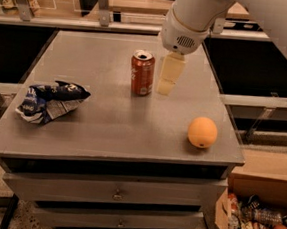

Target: Pick coke can

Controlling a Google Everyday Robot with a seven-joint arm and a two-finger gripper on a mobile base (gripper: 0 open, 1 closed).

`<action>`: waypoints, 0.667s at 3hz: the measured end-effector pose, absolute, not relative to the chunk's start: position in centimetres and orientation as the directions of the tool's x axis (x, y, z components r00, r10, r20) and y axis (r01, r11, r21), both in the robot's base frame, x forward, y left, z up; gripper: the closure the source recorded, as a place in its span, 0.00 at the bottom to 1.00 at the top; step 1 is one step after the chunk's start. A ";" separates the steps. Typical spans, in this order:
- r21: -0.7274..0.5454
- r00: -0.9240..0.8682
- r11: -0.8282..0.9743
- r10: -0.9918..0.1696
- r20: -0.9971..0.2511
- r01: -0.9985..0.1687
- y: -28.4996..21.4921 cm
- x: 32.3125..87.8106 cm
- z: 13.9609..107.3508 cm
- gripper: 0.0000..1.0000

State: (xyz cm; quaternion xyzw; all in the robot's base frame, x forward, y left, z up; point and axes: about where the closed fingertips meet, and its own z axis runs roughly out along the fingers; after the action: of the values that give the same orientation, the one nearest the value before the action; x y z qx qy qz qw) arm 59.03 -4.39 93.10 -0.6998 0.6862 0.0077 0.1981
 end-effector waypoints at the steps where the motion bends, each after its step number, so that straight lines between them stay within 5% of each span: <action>1: -0.242 0.056 0.020 -0.951 -0.303 -0.970 -2.9 60.9 91.1 0.00; 2: -0.224 0.053 0.021 -0.946 -0.321 -0.974 -1.6 62.4 89.6 0.18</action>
Offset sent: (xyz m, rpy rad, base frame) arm 0.0512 0.0417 -0.0501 0.0596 0.0615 0.0092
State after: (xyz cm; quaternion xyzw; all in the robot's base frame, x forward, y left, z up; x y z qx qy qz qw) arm 62.39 -1.55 89.57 -0.6987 0.6870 0.0366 0.1964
